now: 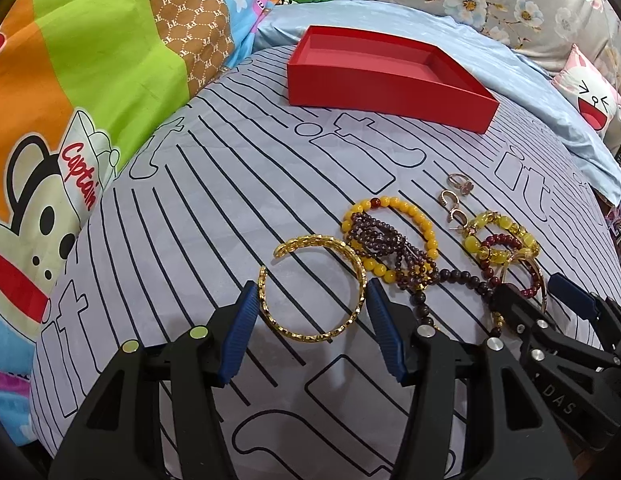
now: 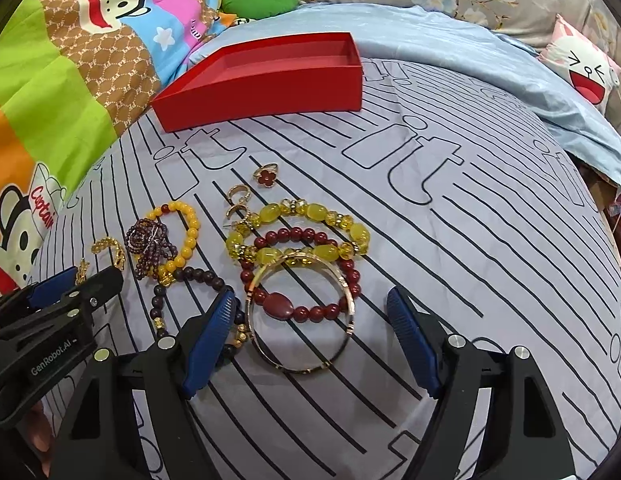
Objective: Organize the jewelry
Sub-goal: 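Grasp the twisted gold bangle with the left tool while the right tool grasps the thin gold bangle, then lift both bangles and carry them over the red tray with both tools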
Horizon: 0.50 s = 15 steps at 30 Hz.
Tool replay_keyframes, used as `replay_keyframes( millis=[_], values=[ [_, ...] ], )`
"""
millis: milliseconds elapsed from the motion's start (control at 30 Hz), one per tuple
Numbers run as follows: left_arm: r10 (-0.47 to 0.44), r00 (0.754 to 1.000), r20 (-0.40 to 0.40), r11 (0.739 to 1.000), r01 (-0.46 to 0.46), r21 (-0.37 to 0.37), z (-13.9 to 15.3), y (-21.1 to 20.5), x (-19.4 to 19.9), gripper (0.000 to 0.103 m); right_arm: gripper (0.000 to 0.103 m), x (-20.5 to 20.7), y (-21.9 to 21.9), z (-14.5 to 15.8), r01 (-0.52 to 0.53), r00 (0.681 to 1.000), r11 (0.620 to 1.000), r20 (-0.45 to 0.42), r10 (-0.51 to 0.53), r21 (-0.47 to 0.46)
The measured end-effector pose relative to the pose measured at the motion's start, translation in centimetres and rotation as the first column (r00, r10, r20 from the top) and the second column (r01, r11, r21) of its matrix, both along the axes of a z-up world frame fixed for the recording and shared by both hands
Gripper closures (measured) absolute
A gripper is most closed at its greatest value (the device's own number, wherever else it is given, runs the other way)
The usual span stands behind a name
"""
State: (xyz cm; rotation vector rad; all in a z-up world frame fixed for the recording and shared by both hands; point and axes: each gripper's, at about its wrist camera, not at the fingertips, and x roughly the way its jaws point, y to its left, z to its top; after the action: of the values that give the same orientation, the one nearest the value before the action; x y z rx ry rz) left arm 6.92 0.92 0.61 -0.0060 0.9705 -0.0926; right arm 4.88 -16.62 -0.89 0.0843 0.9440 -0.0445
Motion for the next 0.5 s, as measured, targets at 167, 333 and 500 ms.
replay_keyframes(
  millis=[167,333,500],
  values=[
    [0.003,1.000,-0.004,1.000,-0.003,-0.002,-0.2,0.0,0.0,0.050,0.037,-0.3,-0.1,0.0,-0.014,1.000,1.000,0.009,0.014,-0.008],
    [0.004,1.000,-0.008,1.000,-0.004,-0.004,-0.3,0.0,0.0,0.050,0.046,-0.6,-0.4,0.1,-0.020,1.000,1.000,0.008,0.020,-0.001],
    [-0.006,1.000,-0.005,1.000,0.006,-0.005,-0.3,-0.2,-0.1,0.050,0.050,-1.2,-0.9,0.2,-0.021,1.000,1.000,0.010,0.021,0.006]
  ],
)
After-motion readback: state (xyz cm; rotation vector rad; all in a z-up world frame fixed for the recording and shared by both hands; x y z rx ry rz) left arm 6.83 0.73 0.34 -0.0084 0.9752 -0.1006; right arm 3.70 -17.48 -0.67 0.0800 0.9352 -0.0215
